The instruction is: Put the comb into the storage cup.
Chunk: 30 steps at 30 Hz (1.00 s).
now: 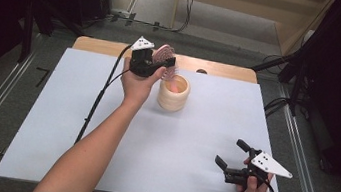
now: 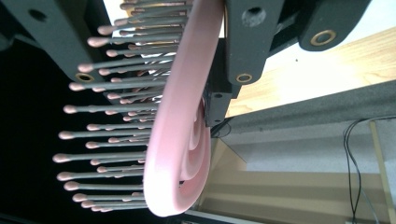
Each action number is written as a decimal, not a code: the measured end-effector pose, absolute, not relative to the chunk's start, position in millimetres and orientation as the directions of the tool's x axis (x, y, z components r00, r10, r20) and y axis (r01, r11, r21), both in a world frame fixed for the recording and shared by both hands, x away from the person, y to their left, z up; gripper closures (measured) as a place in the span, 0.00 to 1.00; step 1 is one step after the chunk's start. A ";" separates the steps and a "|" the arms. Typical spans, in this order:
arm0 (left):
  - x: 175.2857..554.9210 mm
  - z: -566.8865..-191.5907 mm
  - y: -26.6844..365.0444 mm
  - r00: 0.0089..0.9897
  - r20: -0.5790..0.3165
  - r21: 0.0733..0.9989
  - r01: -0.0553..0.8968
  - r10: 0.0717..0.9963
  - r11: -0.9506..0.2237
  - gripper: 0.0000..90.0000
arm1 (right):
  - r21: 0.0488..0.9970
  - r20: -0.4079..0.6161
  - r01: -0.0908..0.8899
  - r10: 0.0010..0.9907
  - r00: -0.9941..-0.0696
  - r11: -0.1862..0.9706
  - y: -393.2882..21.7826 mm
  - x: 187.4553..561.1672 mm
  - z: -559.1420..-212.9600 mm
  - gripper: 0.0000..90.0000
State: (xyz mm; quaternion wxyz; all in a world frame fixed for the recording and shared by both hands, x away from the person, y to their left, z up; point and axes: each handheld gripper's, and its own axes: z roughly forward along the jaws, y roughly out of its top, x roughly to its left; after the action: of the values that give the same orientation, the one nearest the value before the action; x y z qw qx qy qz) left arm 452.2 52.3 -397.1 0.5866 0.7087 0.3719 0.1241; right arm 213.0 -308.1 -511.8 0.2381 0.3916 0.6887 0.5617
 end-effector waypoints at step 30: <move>456.8 -419.1 52.8 0.654 -0.353 0.885 0.465 0.669 0.012 0.49 | 0.960 0.112 0.272 0.806 -0.581 0.063 -308.0 213.1 -512.0 0.00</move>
State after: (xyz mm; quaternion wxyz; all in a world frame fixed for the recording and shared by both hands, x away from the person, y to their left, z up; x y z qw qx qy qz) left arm 456.8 52.8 -419.1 0.5837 0.6973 0.4068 0.0875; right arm 213.1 -308.0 -512.0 0.2377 0.3914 0.6890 0.5617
